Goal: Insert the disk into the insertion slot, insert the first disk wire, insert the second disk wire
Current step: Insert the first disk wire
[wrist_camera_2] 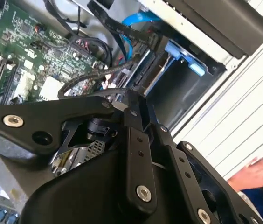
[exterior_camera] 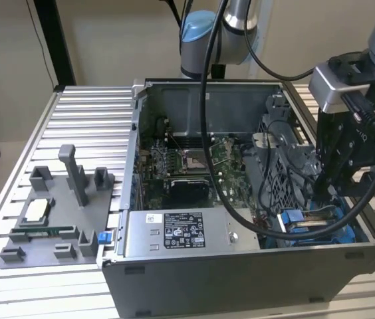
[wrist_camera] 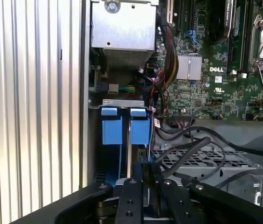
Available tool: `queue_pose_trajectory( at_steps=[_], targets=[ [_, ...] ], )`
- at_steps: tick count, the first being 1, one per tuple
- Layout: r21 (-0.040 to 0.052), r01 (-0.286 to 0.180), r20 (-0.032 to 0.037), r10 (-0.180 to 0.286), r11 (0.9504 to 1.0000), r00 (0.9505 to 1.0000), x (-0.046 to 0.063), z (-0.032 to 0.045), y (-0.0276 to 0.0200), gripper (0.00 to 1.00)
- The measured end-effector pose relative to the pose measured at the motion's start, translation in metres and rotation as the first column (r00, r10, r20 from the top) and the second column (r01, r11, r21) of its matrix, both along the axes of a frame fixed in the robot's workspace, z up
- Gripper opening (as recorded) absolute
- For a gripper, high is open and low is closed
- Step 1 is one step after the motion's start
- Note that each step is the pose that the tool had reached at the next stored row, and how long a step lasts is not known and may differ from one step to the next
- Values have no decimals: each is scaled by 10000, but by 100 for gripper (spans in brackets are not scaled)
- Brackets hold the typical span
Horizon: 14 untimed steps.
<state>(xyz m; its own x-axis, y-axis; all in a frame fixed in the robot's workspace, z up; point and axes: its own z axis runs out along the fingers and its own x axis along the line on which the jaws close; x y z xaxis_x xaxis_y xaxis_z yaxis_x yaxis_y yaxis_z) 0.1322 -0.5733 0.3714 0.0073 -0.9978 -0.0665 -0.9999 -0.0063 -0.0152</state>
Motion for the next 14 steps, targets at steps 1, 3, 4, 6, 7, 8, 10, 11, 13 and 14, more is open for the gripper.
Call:
queue_pose_trajectory(
  at_steps=[1, 3, 4, 6, 7, 8, 10, 11, 13, 14],
  targets=[
    [0, 0, 0, 0, 10000, 10000, 25, -11, 14, 0],
    [1, 11, 0, -11, 10000, 10000, 80, -38, 32, 0],
    [-2, 24, 0, -24, 10000, 10000, 105, -51, 38, 0],
    [-8, 49, 0, -49, 10000, 10000, 150, -77, 48, 0],
    [-11, 64, 0, -64, 10000, 10000, 166, -92, 54, 0],
    [-18, 82, 0, -82, 10000, 10000, 173, -105, 57, 0],
    [-24, 101, 1, -101, 9999, 9999, 185, -134, 59, 0],
    [-29, 103, 1, -103, 9999, 9999, 191, -145, 59, 0],
    [-36, 105, 4, -105, 9999, 9999, 201, -168, 59, 0],
    [-41, 107, 4, -107, 9999, 9999, 206, -178, 59, 0]
  ],
)
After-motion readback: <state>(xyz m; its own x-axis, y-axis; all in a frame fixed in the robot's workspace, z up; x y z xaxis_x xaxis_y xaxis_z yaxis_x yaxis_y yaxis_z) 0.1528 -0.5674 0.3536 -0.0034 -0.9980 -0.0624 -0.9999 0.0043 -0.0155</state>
